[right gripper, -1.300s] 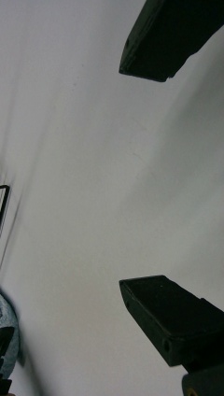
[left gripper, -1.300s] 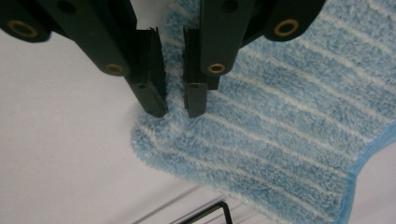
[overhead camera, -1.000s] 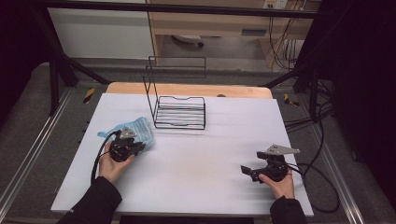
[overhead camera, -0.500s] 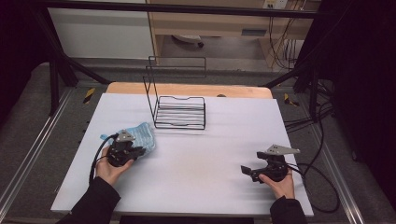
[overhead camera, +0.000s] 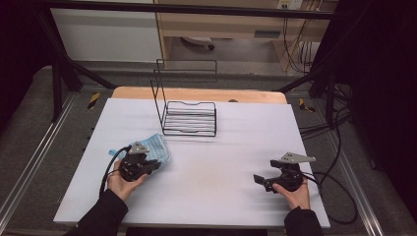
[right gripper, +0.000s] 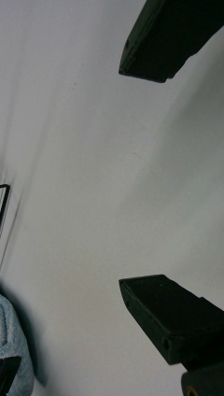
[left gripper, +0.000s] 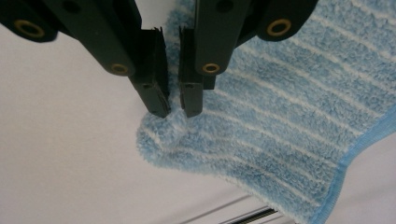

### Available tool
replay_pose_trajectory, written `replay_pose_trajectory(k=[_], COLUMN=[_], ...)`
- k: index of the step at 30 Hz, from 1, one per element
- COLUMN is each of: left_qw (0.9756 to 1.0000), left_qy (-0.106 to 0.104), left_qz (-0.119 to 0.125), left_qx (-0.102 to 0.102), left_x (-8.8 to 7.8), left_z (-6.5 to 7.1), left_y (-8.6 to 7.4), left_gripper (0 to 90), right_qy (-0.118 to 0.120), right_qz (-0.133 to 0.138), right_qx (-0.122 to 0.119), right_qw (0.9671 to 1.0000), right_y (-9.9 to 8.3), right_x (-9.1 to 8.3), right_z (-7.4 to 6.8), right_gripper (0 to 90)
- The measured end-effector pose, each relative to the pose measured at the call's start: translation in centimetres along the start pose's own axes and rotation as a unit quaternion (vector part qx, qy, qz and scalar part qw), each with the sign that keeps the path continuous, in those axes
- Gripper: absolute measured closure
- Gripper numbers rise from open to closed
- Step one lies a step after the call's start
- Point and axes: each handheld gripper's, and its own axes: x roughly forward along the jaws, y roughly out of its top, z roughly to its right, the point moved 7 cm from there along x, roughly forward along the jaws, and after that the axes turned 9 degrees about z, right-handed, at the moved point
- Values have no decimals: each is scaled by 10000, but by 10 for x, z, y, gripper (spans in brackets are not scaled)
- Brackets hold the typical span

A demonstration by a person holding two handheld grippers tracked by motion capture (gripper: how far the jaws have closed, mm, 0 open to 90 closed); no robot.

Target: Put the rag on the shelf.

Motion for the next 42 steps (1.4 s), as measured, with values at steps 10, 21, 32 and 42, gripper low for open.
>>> replay_pose_trajectory(k=[10,21,32,42], left_qw=[9999,9996,9990,9993], left_qy=[-82,-233,-375,-353], left_qz=[28,107,89,78], left_qx=[-72,-103,-211,-42], left_x=[2,9,18,33], left_z=[20,47,70,91], left_y=[3,10,18,33], left_gripper=[825,830,831,832], right_qy=[11,24,18,-6], right_qz=[12,31,24,-9], right_qx=[6,1,6,-15], right_qw=[10000,10000,10000,10000], right_y=[0,1,0,0], right_x=[0,0,1,1], right_z=[0,0,0,0], right_gripper=[15,17,19,20])
